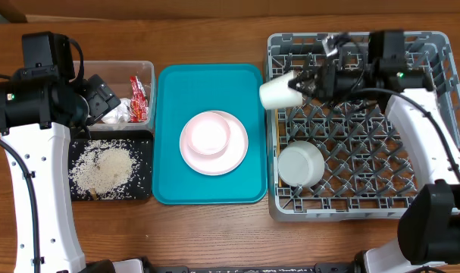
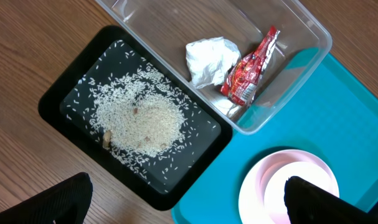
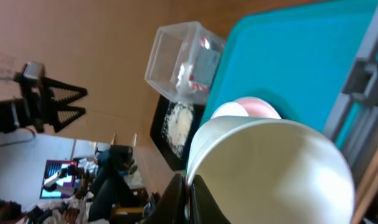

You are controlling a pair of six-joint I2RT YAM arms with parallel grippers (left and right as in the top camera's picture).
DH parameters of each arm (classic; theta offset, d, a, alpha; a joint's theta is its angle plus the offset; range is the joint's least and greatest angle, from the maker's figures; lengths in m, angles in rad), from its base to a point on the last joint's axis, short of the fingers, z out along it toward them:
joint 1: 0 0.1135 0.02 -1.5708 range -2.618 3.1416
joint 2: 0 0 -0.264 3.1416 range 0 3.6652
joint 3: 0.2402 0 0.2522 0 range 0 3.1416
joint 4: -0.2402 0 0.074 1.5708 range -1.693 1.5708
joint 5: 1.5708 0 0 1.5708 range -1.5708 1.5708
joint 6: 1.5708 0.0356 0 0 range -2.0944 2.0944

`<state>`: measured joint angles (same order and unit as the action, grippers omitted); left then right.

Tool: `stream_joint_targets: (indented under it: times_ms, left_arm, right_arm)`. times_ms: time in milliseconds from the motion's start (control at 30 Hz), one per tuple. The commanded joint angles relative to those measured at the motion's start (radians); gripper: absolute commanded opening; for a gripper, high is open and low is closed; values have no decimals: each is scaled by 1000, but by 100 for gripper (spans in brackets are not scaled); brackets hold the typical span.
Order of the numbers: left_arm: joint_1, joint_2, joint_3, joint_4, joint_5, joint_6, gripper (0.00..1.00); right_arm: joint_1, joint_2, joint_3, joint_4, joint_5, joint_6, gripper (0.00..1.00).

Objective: Sort waste into correct bins and load items into the dishwasher
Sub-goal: 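Lift the white cup and carry it to the rack's upper left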

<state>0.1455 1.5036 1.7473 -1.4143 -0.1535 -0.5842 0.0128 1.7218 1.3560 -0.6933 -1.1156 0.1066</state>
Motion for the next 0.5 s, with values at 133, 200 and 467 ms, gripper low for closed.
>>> stream_joint_targets:
  times_ms: [133,200,467]
  left_arm:
    - [-1,2,2,1,-3,12,100]
    - [-1,2,2,1,-3,12,100]
    - [-1,2,2,1,-3,12,100]
  right_arm:
    - [-1,3,-127,115,-31,-10,4]
    - [-1,3,-142,113,-32,-10,4]
    - [-1,5,-171,139,-48,-29,4]
